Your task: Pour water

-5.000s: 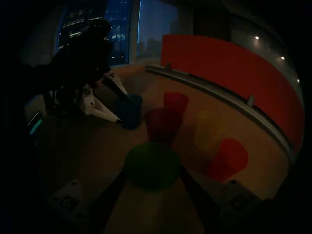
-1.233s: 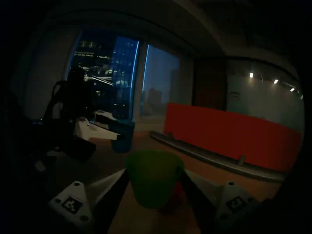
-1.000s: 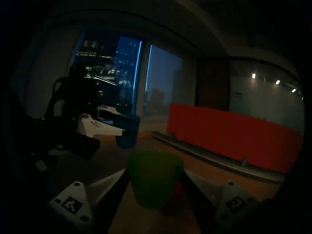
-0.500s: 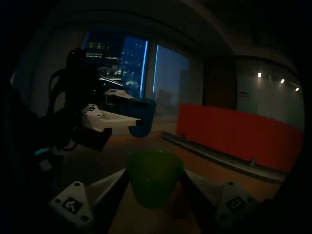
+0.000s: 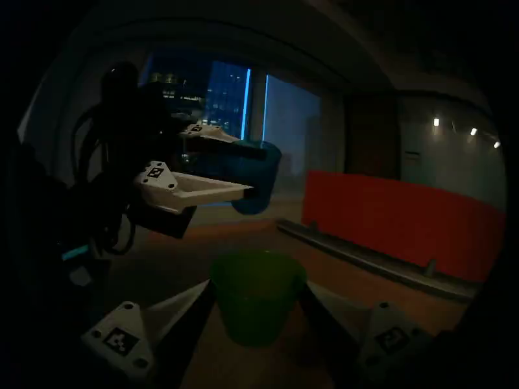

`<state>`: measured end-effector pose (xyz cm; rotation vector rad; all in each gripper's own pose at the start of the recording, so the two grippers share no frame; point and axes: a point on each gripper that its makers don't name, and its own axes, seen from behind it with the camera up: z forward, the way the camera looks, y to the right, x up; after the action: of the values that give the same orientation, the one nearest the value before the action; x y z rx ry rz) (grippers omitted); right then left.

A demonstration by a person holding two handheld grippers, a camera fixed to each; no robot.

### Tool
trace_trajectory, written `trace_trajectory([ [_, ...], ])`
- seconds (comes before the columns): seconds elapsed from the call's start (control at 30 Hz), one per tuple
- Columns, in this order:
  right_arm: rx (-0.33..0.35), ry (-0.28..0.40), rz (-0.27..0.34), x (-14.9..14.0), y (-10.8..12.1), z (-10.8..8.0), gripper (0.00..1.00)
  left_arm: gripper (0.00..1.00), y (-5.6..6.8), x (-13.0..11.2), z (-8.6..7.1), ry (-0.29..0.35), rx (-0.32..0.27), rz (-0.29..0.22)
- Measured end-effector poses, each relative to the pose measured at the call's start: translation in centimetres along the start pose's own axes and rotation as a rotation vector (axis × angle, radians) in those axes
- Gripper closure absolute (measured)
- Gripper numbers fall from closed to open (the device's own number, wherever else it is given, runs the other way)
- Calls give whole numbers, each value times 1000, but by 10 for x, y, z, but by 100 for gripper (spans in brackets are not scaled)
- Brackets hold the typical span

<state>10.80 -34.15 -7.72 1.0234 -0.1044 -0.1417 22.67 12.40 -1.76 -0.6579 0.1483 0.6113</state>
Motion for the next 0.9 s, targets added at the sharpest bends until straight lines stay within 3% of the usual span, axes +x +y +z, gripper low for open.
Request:
trace_trajectory([
  [0.9,47,-3,4,-5,-19,19,0,15,0,31,10,6,11,269],
])
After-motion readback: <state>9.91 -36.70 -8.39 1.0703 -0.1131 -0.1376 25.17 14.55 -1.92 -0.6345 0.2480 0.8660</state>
